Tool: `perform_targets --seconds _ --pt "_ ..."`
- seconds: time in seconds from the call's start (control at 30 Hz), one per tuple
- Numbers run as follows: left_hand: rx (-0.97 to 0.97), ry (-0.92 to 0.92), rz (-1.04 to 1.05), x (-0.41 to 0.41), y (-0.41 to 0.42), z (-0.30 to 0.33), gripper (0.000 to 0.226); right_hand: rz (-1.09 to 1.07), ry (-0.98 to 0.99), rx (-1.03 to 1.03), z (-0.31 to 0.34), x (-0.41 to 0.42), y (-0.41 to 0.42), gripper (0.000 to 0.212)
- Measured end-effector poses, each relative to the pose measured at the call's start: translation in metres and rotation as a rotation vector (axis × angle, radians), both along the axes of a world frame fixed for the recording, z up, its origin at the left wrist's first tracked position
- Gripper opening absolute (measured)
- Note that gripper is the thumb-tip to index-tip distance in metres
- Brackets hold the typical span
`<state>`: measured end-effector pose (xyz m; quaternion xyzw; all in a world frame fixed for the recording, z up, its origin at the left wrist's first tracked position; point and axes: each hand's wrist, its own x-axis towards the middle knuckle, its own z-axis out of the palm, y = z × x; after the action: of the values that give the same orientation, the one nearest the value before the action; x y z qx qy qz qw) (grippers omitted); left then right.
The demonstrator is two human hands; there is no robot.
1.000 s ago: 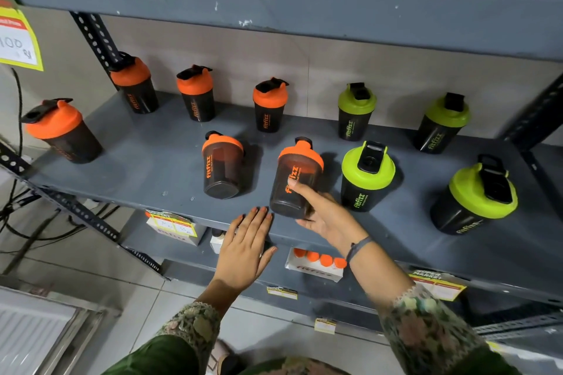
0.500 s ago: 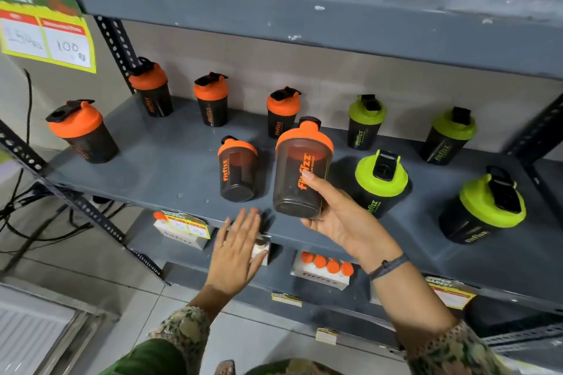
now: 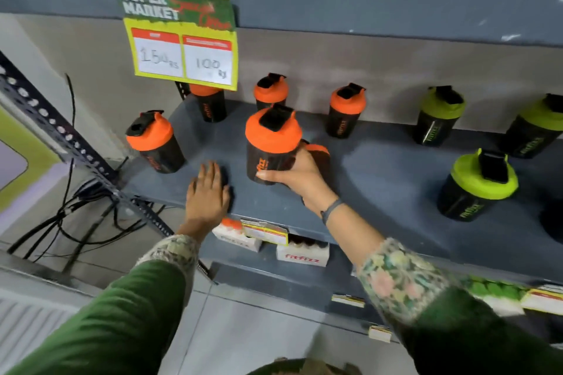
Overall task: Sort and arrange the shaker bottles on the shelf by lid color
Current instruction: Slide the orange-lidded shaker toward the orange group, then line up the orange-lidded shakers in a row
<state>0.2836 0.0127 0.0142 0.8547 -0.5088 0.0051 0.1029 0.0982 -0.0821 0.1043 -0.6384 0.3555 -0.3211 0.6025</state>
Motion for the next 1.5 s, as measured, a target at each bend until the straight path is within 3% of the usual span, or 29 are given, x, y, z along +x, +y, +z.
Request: perform_targets --seconds 0.17,0.4,0.5,0.57,0.63,0.73,0.8,0.87,0.93,1.0,1.13,1.2,1.5 --pt "0.021 -0.009 -0.01 0.004 -0.002 -0.011 0.084 0.002 0.251 -0.11 -0.035 0.046 -0.003 0.078" --pt "0.016 -0.004 -0.01 0.004 -0.004 -0.012 0.083 0.111 0.355 -0.043 -0.036 0.034 -0.003 0.069" --pt "0.035 -0.016 -0.007 0.004 -0.004 -0.013 0.076 -0.102 0.301 -0.115 -0.004 0.007 0.001 0.061" --pt "0.049 -0.017 -0.014 0.004 -0.004 -0.012 0.071 -0.376 0.488 -0.364 0.017 -0.014 0.003 0.054" --pt "0.069 -0.011 -0.02 0.003 -0.004 -0.01 0.069 -0.492 0.81 -0.462 0.027 -0.032 -0.005 0.07" --pt "0.111 0.0 -0.022 0.003 -0.005 -0.007 0.058 -0.194 1.086 -0.131 0.021 -0.039 -0.024 0.101" --pt "0.124 0.015 -0.029 0.003 -0.005 -0.006 0.056 -0.042 0.99 0.051 0.005 -0.04 -0.031 0.097" --pt "0.147 0.024 -0.039 0.003 -0.005 -0.003 0.056 -0.062 0.742 0.204 -0.002 -0.04 -0.035 0.068" --pt "0.173 0.033 -0.044 0.004 -0.005 -0.001 0.056 -0.092 0.529 0.365 -0.003 -0.042 -0.038 0.054" --pt "0.182 0.042 -0.048 0.005 -0.006 0.001 0.055 -0.127 0.325 0.415 -0.004 -0.045 -0.043 0.058" --pt "0.231 0.059 -0.051 0.005 -0.007 0.004 0.056 -0.252 0.016 0.197 -0.021 -0.047 -0.038 0.091" --pt "0.263 0.07 -0.051 0.006 -0.009 0.006 0.056 -0.277 0.012 0.127 -0.036 -0.051 -0.029 0.1" --pt "0.261 0.077 -0.049 0.008 -0.009 0.002 0.056 -0.201 0.2 -0.022 -0.074 -0.071 -0.019 0.094"
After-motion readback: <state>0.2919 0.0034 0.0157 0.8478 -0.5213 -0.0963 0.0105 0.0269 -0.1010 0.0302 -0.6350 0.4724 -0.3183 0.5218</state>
